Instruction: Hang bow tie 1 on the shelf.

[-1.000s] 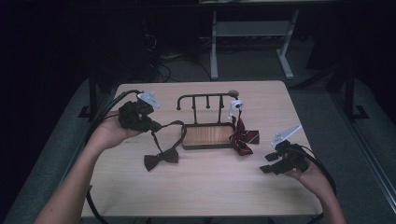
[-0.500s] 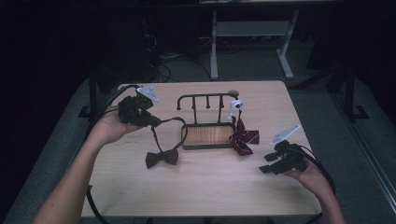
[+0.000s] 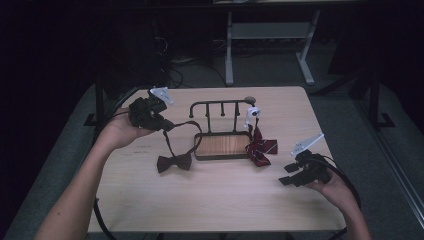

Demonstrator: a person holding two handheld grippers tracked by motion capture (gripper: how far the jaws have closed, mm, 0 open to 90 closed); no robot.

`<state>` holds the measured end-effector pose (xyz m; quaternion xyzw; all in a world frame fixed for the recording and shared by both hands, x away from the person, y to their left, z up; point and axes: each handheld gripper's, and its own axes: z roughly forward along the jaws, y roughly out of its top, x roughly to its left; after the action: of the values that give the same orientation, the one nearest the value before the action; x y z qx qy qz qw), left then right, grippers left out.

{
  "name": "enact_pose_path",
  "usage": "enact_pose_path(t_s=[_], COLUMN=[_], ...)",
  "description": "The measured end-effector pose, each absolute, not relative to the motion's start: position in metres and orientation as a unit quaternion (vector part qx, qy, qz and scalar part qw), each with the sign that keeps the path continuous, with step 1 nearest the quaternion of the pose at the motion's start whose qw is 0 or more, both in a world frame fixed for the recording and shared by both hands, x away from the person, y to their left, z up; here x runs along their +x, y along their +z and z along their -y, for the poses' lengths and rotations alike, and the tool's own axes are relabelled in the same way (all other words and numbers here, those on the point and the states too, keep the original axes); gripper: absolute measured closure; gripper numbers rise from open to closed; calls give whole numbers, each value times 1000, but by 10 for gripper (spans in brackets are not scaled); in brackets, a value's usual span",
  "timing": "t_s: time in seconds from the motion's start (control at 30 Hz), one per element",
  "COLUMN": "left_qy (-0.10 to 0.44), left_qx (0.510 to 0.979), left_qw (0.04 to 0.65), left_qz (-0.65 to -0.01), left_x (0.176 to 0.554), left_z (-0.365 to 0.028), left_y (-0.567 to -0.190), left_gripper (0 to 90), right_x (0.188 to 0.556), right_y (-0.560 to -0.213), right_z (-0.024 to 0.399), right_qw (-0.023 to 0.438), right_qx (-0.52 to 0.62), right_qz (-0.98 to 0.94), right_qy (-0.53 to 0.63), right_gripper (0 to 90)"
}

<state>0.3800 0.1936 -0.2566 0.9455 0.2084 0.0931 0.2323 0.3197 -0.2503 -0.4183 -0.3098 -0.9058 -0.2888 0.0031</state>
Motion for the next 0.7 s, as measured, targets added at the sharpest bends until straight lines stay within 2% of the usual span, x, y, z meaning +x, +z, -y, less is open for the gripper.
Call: enact_pose_path(t_s=[0.7], left_qy=[102], left_qx=[940], left_qw=[229], left_qz=[-230], left_x=[398], left_z=[-194], left_y=[-246], left_gripper=[900], right_x=[319], right_y=[-413], right_z=[251], right_qw=[-3], right_qx=[-305], right_qz=[906], right_qy=[-295], right_gripper=[420])
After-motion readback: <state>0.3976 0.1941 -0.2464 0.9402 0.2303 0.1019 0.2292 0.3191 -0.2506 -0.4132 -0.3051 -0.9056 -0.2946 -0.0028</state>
